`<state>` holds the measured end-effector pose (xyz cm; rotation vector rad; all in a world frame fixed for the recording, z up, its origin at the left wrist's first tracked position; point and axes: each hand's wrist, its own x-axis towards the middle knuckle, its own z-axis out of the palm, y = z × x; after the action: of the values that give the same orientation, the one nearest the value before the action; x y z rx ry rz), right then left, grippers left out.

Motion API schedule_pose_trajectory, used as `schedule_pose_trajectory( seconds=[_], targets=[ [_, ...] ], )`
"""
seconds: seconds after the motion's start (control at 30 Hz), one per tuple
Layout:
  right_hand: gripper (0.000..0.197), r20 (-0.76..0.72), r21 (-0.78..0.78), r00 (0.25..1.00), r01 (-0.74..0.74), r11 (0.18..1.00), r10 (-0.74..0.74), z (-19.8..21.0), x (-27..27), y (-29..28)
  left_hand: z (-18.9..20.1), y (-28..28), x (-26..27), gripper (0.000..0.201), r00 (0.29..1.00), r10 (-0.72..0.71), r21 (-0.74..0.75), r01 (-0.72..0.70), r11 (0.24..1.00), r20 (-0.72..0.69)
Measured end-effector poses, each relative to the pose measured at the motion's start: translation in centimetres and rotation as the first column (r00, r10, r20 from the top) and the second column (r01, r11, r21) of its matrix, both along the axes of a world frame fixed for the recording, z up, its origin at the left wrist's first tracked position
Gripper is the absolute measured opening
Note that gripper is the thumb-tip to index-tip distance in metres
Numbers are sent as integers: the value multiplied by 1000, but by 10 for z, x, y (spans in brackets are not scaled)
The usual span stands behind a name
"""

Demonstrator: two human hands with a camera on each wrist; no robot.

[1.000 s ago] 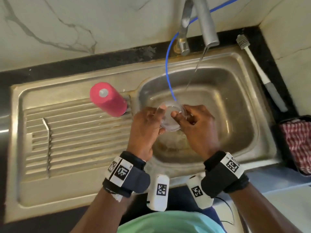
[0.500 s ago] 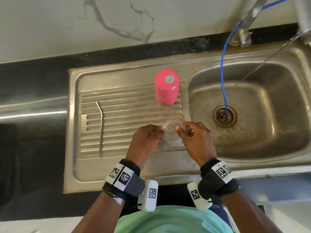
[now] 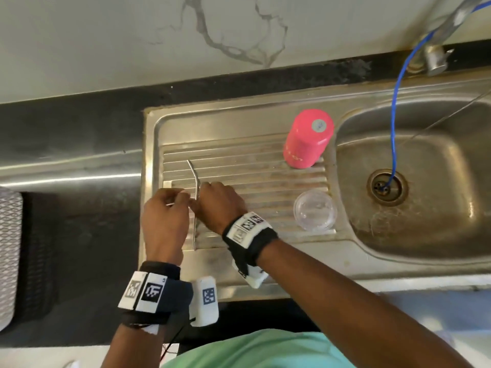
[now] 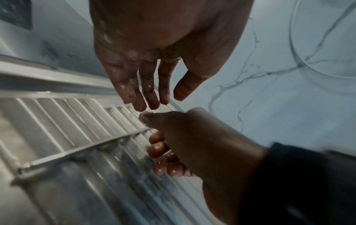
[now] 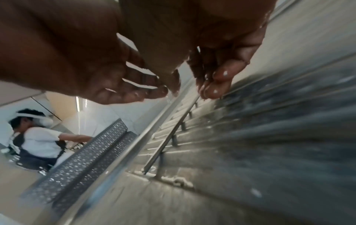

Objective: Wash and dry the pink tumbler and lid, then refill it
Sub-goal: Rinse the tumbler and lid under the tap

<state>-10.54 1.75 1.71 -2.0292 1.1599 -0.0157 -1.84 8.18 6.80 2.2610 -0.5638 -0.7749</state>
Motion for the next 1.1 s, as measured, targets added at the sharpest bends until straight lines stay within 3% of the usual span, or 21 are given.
schedule_pose_trajectory(
  seconds=[0.1, 0.2, 0.27, 0.37, 0.5, 0.67, 0.77, 0.9, 1.1],
  targets=[
    [29, -55, -11, 998, 12, 1000, -12, -2, 19, -6, 3, 5, 10, 12, 999, 35, 9, -35, 999, -22],
    [9, -17, 54, 998, 56, 997, -55, 1, 11, -6, 5, 7, 7, 6, 998, 35, 2, -35, 999, -48],
    [16, 58, 120, 992, 103, 988, -110, 10, -12, -2, 7, 4, -4, 8, 997, 29, -20, -30, 999, -67],
    [25, 223, 129, 954, 177, 976, -203, 39, -75, 10, 13, -6, -35, 10, 991, -1, -102, -13, 995, -132],
    [14, 419, 86, 835, 354, 931, -356, 80, -190, 13, 32, -29, -102, 12, 961, -154, -243, 96, 965, -231],
    [17, 386, -73, 697, 676, 733, -604, 76, -319, -42, 49, -73, -203, 15, 861, -421, -359, 312, 880, -285],
    [11, 368, -105, 635, 754, 648, -679, 59, -375, -90, 44, -111, -260, 13, 813, -517, -388, 400, 831, -270],
    [11, 355, -144, 641, 756, 638, -680, 30, -412, -145, 30, -168, -310, 8, 798, -567, -385, 466, 796, -206],
    [6, 405, -146, 702, 682, 717, -585, 19, -430, -181, 18, -224, -339, 12, 814, -555, -307, 491, 815, -173]
  ],
)
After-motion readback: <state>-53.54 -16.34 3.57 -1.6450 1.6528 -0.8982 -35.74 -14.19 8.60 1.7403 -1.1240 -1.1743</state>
